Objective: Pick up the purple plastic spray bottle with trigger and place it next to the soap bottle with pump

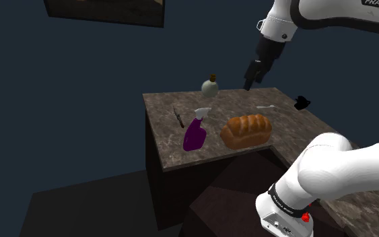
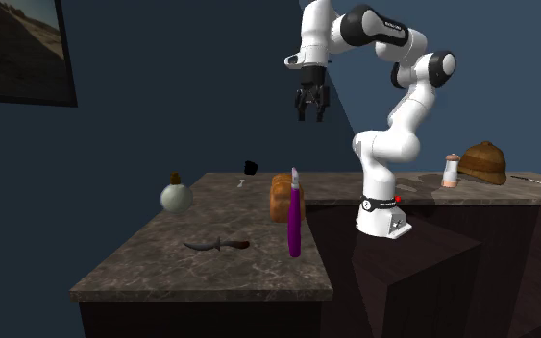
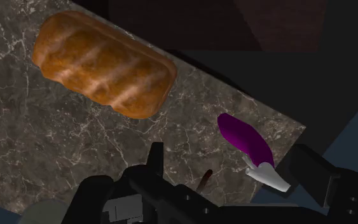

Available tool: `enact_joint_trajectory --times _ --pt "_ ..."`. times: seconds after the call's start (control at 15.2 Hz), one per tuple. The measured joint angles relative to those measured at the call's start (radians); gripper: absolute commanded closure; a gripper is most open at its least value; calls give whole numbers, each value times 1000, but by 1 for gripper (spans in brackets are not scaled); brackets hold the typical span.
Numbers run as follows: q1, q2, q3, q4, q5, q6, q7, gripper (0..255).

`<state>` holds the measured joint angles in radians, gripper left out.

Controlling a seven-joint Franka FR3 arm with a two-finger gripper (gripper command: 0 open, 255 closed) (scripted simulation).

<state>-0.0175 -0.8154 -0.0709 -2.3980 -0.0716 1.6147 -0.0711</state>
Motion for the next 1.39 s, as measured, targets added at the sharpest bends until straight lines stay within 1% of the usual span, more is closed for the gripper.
enact_joint_trajectory --times 0.07,0.2,0.4,0.46,0.59,0.73,0.86,0.92,1.06,1.19,1.32,1.39 --pt "0 0 0 0 0 0 0 0" --pt "20 -24 -29 -54 1 56 -59 0" --pt "69 -38 -102 -163 3 207 -202 0" --pt "84 -40 -137 -200 0 261 -260 0" --pt "125 -43 -191 -261 7 356 -367 0" --pt "166 -39 -260 -323 10 456 -486 0" --pt "218 -5 -343 -365 17 562 -618 0" --pt "248 11 -385 -387 23 614 -685 0" --pt "325 56 -473 -422 45 721 -819 0" --pt "419 104 -577 -426 76 800 -968 0" --pt "545 162 -703 -433 122 894 -1129 0" --pt "620 188 -769 -424 150 929 -1209 0"
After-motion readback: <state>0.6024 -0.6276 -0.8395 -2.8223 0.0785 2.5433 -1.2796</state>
